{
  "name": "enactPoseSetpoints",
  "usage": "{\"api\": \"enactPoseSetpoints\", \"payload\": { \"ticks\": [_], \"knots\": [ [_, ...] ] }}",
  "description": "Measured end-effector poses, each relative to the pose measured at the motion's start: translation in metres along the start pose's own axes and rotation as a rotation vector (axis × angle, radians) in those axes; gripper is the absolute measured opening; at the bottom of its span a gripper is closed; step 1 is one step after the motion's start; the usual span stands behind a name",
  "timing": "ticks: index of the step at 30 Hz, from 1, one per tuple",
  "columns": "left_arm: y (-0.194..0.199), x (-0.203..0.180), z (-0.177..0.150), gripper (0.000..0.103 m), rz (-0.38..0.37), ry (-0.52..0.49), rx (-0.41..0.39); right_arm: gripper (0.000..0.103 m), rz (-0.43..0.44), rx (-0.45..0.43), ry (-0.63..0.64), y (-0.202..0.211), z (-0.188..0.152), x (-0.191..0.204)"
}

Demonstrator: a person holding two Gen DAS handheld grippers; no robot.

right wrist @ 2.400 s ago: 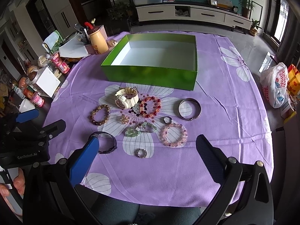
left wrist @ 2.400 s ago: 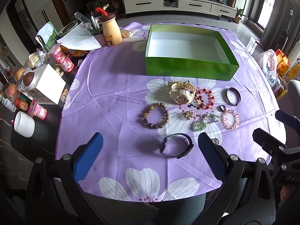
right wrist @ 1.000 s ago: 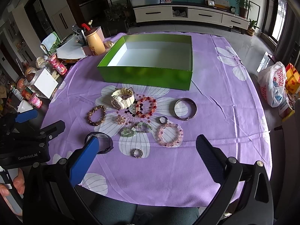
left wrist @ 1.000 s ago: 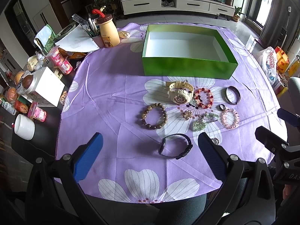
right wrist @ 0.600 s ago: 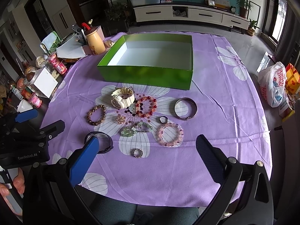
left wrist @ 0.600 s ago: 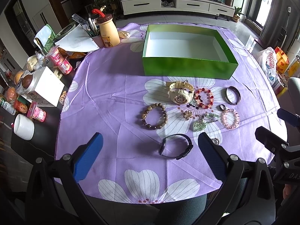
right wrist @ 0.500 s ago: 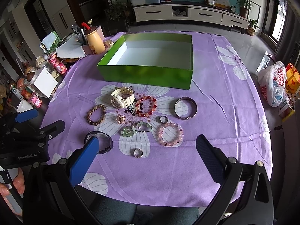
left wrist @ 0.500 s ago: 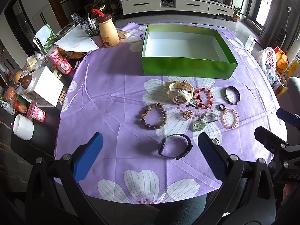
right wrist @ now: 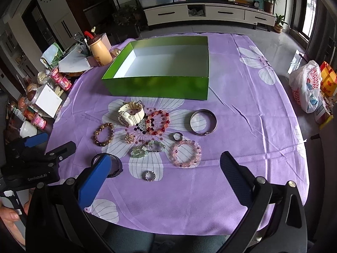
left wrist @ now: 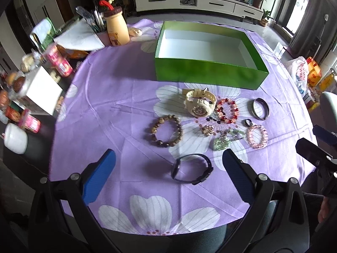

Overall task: Organize jewelry
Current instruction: 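Grasp the black strap watch with the left tool while the right tool grasps a small silver ring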

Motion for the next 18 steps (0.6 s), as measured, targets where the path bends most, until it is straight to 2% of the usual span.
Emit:
{"api": "enactPoseSetpoints", "payload": {
  "ticks": [3, 7, 13, 14, 16, 18],
  "knots": [
    [-0.011, 0.007, -0.004, 0.101, -0.096, 0.047, 0.018, 0.102, 0.093, 0.008, -0.042, -0.009, -0.005, -0.007],
    [-0.028, 0.018, -0.016, 0.101, -0.122, 0.092, 0.034, 0.102, 0.137, 0.032, -0.055, -0.029, -0.020, -0.013],
    [-0.060, 0.025, -0.039, 0.101, -0.043, 0.048, 0.039, 0.100, 0.175, 0.033, 0.027, -0.054, -0.052, -0.006],
    [-0.063, 0.026, -0.040, 0.101, -0.038, 0.040, 0.040, 0.098, 0.172, 0.032, 0.044, -0.059, -0.056, -0.004],
    [-0.069, 0.024, -0.043, 0.101, -0.022, 0.013, 0.038, 0.086, 0.160, 0.028, 0.073, -0.066, -0.063, 0.001],
    [-0.072, 0.021, -0.044, 0.101, 0.007, -0.018, 0.025, 0.080, 0.126, 0.015, 0.113, -0.072, -0.067, 0.007]
  ]
}}
Point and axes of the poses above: each gripper's, at about its wrist camera, not at the fingertips, and y roughly against the way its jaws point, x to its left, z to its top, the point moved 4 cm from there along -y, roughly the way its jaws point, and after that the axes turned 3 degrees about -y, right-handed, at the moved point
